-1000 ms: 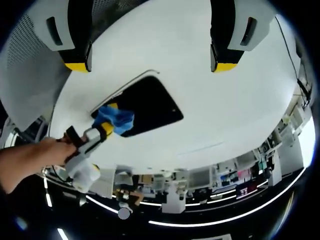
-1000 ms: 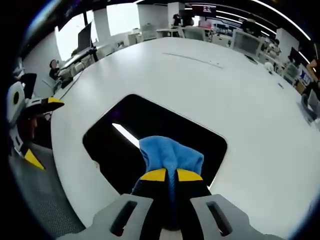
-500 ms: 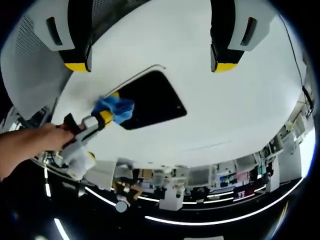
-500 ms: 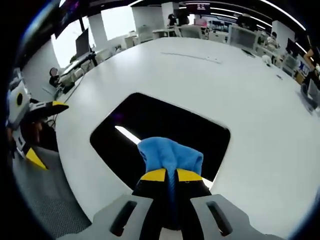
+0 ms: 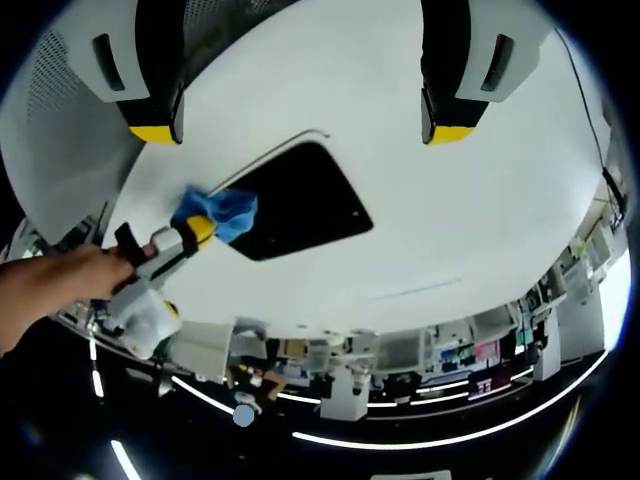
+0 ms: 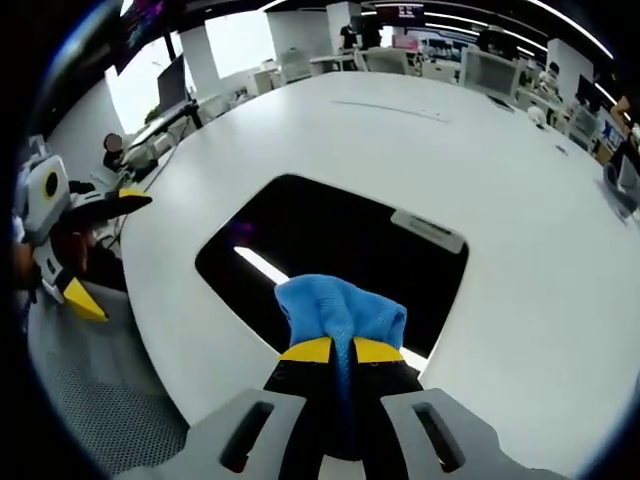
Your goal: Wipe the mirror surface with the cleaning cloth until all visible marks leave the cleaned area.
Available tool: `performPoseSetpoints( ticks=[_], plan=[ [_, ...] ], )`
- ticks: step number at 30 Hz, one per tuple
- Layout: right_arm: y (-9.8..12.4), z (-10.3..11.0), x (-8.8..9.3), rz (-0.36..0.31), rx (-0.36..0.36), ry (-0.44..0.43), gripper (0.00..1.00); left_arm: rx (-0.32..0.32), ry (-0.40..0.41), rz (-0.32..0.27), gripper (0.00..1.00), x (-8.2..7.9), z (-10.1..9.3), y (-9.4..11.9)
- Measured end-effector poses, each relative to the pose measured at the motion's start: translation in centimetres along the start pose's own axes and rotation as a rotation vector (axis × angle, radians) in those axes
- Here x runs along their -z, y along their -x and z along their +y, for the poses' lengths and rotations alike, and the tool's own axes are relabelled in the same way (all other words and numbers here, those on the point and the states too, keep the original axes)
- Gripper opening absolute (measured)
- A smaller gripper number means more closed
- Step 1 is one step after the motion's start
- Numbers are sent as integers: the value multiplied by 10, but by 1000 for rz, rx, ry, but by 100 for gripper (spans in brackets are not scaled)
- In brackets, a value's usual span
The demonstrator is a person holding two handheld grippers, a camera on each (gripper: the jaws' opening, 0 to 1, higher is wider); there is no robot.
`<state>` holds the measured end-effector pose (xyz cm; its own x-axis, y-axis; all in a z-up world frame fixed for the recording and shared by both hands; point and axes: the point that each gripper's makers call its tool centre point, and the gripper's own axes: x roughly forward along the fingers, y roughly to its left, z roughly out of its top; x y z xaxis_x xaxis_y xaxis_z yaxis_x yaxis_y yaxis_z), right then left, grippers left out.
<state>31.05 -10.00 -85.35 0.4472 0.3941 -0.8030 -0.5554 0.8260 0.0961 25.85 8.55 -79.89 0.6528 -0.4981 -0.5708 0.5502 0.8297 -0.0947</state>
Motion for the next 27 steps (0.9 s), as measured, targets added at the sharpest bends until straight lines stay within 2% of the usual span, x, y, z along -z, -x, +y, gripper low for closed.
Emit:
performPoseSetpoints(
  ticks=[13,27],
  plan=[
    [8,9,13,6,-17,2,1,-19,-4,12,99,2,3,0],
    [9,9,14,5,-25,2,1,-23,-4,18,99,2,3,0]
  ],
)
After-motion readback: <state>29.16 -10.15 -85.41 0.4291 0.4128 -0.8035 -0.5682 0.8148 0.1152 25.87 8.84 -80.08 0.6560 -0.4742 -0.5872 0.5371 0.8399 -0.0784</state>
